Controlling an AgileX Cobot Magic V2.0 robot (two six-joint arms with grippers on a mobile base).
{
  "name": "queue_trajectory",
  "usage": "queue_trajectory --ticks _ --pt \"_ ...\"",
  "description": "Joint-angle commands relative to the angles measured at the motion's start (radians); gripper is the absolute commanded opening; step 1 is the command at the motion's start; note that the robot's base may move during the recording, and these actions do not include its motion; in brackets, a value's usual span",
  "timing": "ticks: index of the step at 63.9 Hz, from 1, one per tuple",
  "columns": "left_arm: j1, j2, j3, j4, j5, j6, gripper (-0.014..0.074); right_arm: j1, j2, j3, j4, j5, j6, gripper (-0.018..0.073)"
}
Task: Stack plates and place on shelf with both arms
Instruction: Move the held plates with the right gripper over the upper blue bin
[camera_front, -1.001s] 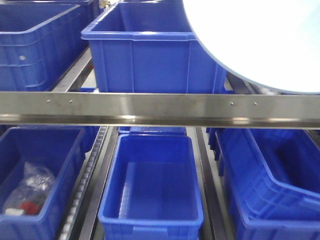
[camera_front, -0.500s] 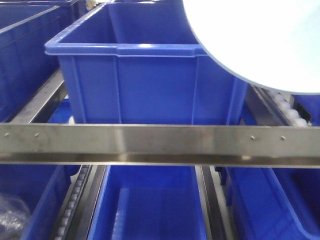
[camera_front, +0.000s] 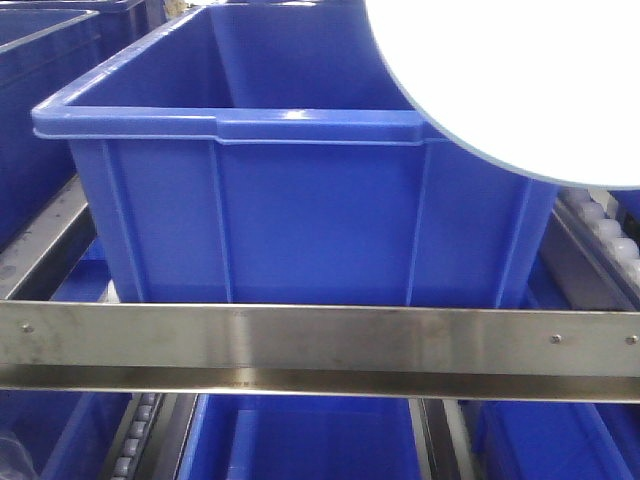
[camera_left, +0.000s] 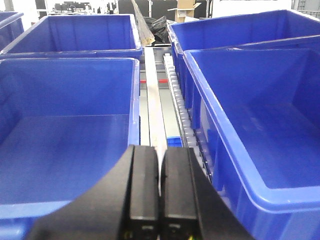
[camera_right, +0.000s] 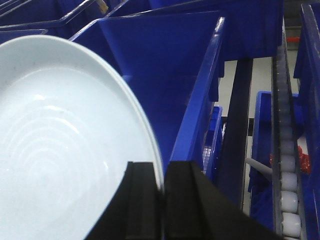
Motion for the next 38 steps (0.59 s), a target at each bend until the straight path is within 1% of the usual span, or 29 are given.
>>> queue_trajectory --ticks 1,38 --pt "0.000 0.012 -0.029 -0.002 -0.082 -0.007 0.0080 -0.005 0.000 -0.031 0.005 -0.098 0.001 0.0049" --pt "0.000 0.012 -0.029 -0.002 -0.082 -0.007 0.0080 -0.005 0.000 -0.031 0.005 -0.098 0.001 0.0049"
